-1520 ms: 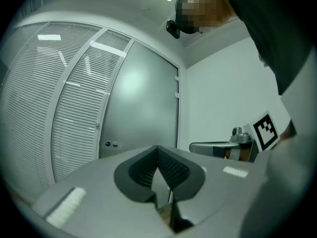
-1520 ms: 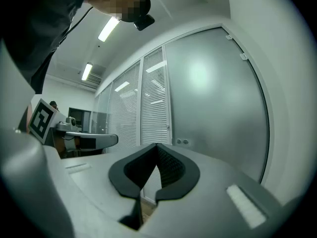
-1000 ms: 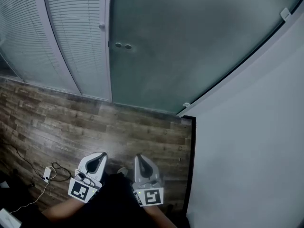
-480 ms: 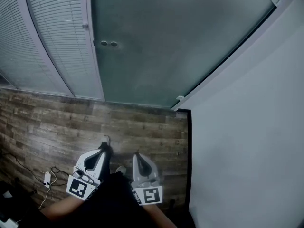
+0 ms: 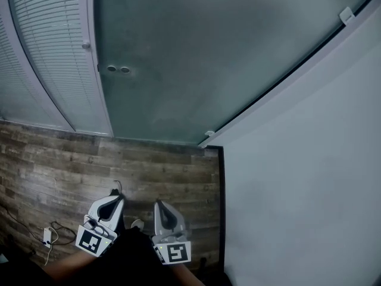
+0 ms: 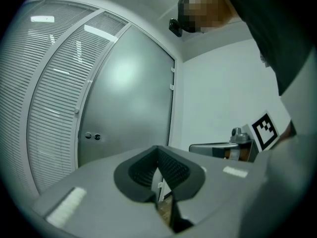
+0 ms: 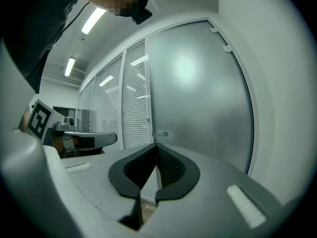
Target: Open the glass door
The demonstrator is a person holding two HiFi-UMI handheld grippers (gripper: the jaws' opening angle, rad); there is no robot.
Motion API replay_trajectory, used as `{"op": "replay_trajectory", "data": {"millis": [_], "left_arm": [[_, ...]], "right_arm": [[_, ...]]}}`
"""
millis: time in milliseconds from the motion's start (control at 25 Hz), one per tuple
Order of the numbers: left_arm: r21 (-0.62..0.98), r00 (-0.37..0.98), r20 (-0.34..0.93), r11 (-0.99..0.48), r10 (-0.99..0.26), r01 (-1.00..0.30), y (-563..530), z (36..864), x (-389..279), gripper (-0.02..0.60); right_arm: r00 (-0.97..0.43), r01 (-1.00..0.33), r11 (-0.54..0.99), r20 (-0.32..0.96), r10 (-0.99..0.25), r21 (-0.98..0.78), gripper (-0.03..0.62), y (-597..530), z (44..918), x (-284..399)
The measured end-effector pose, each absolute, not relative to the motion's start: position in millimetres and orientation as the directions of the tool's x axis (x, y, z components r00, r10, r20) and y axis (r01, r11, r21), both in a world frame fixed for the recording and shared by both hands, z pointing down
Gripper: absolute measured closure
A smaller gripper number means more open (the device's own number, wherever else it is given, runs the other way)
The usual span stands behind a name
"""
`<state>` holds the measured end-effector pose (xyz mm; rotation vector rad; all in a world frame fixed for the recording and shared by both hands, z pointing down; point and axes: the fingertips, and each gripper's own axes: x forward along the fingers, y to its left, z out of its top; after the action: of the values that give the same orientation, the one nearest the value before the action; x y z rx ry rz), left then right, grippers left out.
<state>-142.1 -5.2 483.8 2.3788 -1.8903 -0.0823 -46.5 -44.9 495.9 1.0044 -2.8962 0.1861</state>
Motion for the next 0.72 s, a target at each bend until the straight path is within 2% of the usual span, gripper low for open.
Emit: {"op": "replay_trajectory", "data": {"millis": [400,720], "left_arm": [[0.128,0.193,-0.017,-0.193,-0.981,-0.973,-62.4,471.9,-194.9,0.581],[0.16,0.197,0.001,-0.194,-0.98,-0.968,-80.0,467.3,-237.4,0.581]], "right_arm": [[-0.813,-0.576,0.815,0.15,-0.563,-0.064,0.592,-102.1,490.7,-106.3],[-0.828,-0.552,0.831,0.162,-0.536,-0.067,0.592,-131.9,488.8,-158.6]]}}
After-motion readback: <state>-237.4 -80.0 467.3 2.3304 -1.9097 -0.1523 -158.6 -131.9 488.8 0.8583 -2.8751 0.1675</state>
